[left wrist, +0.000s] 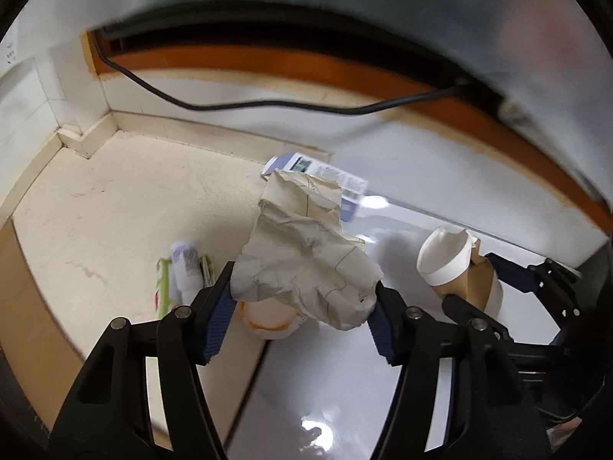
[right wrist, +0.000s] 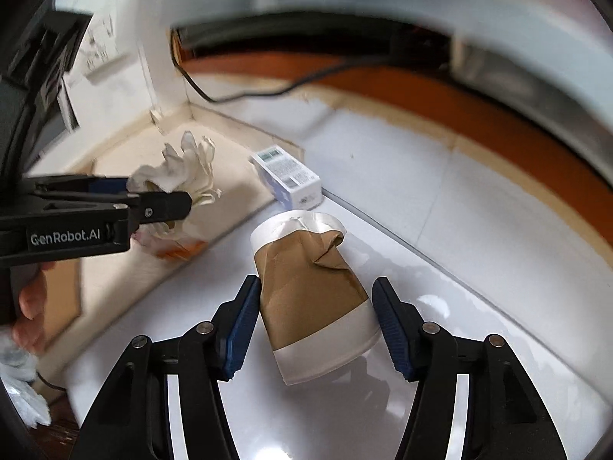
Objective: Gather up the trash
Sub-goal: 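Lift the crumpled paper and paper cup toward the trash bin with both tools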
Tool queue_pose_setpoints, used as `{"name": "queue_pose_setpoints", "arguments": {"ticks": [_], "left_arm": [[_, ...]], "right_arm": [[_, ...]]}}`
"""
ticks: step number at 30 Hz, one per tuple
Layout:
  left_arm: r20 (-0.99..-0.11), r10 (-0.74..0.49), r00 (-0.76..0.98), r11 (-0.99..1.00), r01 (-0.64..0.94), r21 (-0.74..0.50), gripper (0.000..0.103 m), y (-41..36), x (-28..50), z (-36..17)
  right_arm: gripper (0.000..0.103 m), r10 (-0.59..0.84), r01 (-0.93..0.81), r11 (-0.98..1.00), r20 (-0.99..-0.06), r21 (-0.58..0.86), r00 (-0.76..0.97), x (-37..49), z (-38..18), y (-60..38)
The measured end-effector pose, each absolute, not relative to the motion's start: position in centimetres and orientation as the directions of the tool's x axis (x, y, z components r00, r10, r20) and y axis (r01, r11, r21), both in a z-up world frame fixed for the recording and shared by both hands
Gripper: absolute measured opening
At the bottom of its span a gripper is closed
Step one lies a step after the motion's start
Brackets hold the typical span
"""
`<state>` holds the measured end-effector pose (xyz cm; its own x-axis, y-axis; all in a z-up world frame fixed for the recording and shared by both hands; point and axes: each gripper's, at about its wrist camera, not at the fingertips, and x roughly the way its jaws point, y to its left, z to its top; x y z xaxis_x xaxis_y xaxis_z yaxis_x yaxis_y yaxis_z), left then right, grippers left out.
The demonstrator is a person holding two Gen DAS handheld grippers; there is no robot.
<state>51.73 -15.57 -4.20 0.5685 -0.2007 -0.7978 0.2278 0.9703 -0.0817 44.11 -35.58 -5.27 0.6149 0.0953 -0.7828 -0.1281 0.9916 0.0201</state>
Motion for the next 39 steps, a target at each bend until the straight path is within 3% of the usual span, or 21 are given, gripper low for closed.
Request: {"name": "queue_pose_setpoints", "arguments": {"ticks": [11,20,30,39], "left_arm": [[-0.717,-0.288,0.635,0.946,0.302,-0.113,0.058,-12.7,35.2,3.0],[-0.672,-0.279,0.686,0.952,0.289,-0.100,0.058,-8.4,20.1,2.9],[-0.655,-0.200,0.729,0.971,0.235,-0.035,0.059,-5.9,10.3,-3.8],[-0.764,-0.133,0.631,0.983,0.181,-0.022,0.059,-4.4,7.6,-14.4]], "right_arm": [[0.060,0.195,-0.171,0.980,-0.690,0.104,0.697,31.2,3.6,-32.2],[0.060,0.253,-0.228,0.966,-0.610,0.120,0.751,18.4,5.6,-26.9],[0.060,0.255,-0.256,0.963,-0.584,0.083,0.771,6.9,0.9,-21.0],[0.060,0.244,-0.256,0.962,-0.720,0.095,0.650,4.0,-10.2,-18.6]]}}
